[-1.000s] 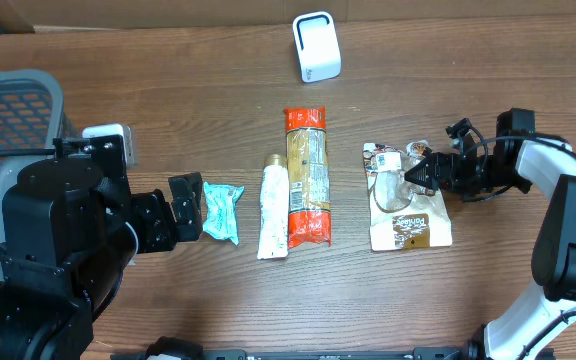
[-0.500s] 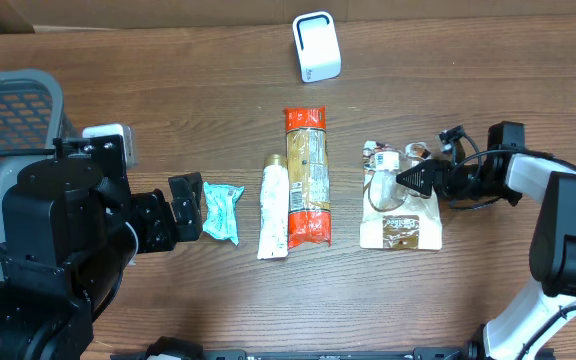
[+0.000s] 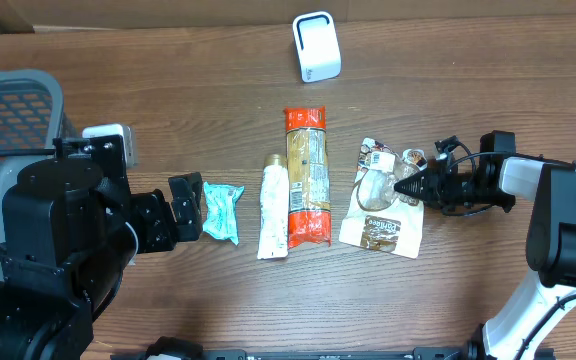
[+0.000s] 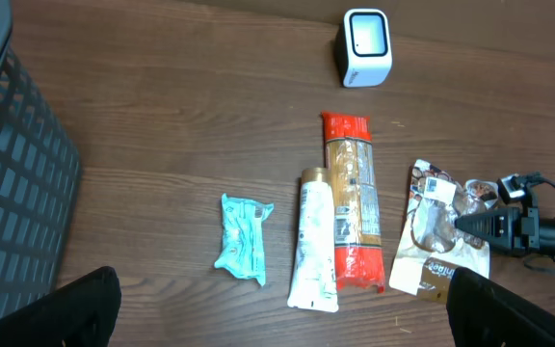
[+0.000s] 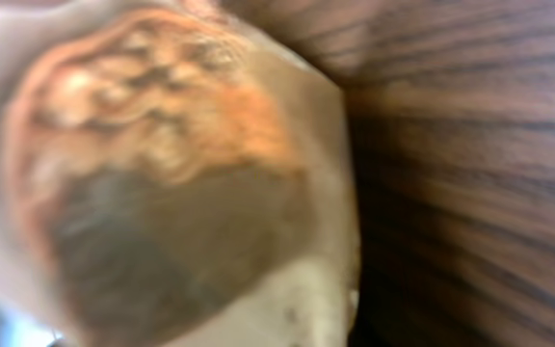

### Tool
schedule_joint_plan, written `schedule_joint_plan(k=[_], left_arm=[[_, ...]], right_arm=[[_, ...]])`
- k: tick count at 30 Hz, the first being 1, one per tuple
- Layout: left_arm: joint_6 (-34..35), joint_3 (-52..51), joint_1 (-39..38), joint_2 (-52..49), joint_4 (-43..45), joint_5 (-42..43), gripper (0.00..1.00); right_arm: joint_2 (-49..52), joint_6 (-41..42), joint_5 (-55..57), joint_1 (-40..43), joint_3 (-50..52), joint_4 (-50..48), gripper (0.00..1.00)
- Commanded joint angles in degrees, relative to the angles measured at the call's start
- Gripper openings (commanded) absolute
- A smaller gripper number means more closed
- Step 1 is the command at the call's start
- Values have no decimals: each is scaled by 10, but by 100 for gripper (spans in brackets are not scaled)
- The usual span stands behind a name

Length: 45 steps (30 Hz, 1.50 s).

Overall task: Scan the item barcode
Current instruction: 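Lower the right gripper onto the brown bag and grasp its edge, then lift the brown bag up toward the white scanner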

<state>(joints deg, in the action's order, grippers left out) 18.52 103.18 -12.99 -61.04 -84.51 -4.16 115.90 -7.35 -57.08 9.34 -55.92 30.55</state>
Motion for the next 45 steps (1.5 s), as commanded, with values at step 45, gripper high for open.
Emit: schedule_joint_plan(k=[45], left_arm=[[8, 7, 3, -1, 0, -7, 100]], right_arm=[[-239, -275, -115, -98, -311, 534, 4]])
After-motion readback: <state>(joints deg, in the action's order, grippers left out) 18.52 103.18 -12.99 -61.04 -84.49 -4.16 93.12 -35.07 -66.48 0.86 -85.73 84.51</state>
